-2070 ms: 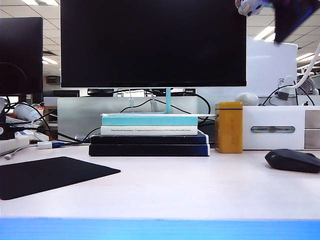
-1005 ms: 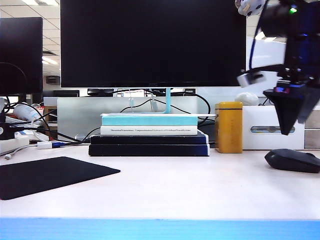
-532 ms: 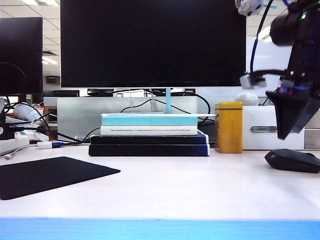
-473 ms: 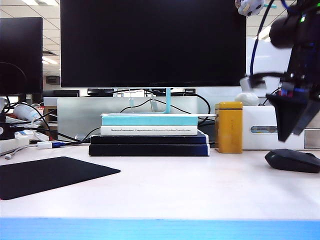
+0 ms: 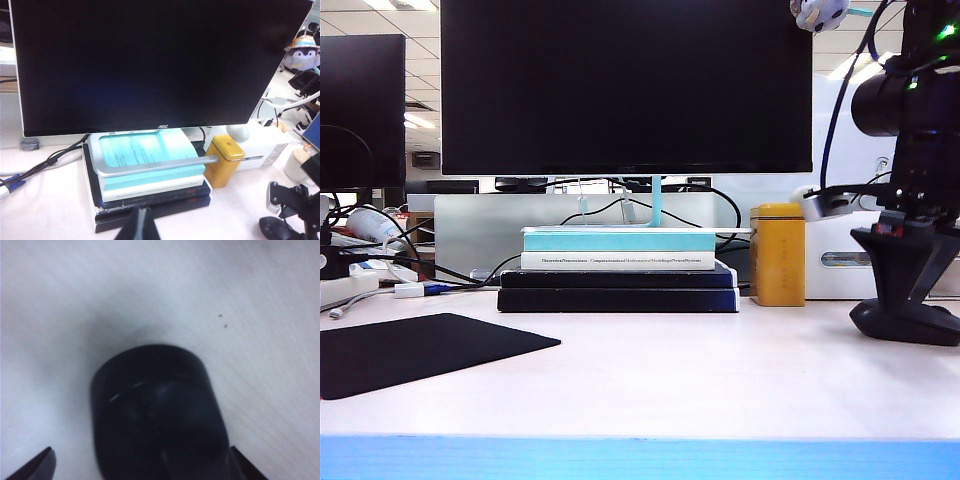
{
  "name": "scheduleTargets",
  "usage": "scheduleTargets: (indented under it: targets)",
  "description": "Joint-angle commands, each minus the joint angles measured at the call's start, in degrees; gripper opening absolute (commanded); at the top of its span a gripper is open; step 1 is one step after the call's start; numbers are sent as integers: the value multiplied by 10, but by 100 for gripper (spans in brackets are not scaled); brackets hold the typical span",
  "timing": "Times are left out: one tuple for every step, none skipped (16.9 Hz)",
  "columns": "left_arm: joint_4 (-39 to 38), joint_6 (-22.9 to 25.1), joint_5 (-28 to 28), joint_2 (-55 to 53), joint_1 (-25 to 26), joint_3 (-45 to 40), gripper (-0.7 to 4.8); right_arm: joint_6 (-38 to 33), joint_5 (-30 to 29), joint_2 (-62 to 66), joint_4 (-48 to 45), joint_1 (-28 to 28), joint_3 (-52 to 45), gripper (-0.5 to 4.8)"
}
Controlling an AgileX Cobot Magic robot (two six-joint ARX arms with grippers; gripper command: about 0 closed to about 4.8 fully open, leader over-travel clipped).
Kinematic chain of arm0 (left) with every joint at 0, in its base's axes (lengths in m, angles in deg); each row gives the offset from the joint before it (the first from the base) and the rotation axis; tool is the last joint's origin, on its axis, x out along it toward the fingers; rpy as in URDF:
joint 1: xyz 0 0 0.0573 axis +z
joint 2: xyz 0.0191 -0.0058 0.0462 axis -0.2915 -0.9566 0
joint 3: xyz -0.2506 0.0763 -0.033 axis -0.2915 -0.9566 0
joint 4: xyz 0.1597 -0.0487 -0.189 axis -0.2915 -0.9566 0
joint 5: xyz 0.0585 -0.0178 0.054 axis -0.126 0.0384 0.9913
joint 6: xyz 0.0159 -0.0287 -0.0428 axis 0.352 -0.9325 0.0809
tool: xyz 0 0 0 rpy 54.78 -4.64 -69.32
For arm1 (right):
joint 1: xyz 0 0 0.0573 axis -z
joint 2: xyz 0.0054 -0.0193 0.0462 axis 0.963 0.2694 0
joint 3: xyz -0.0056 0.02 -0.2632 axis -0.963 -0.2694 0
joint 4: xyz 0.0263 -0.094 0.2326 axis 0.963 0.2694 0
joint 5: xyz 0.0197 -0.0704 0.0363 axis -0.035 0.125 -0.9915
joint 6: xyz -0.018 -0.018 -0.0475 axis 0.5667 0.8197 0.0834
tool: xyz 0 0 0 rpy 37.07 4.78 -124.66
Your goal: Place the black mouse on the black mouse pad.
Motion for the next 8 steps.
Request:
scheduleTargets:
  targets:
    - [19,-1,0,1,0,4,-3,2,7,3,-12,1,2,479]
    - [20,-1,0,1,0,4,-3,2,7,5,-12,1,2,479]
    - [21,-5,0,1,0,4,-3,2,9,6,-13,1,2,479]
    - [22,-5,0,1,0,4,-3,2,15,7,-14,1,2,479]
    - [22,-5,0,1,0,4,-3,2,20,10,-16,1,2,479]
    - [23,-5,0,1,0,4,-3,2,20,11,-15,1,2,479]
    - [23,-5,0,1,0,4,-3,2,20,14,-16,1,2,479]
    - [23,-5,0,1,0,4,-3,2,21,18,-16,1,2,479]
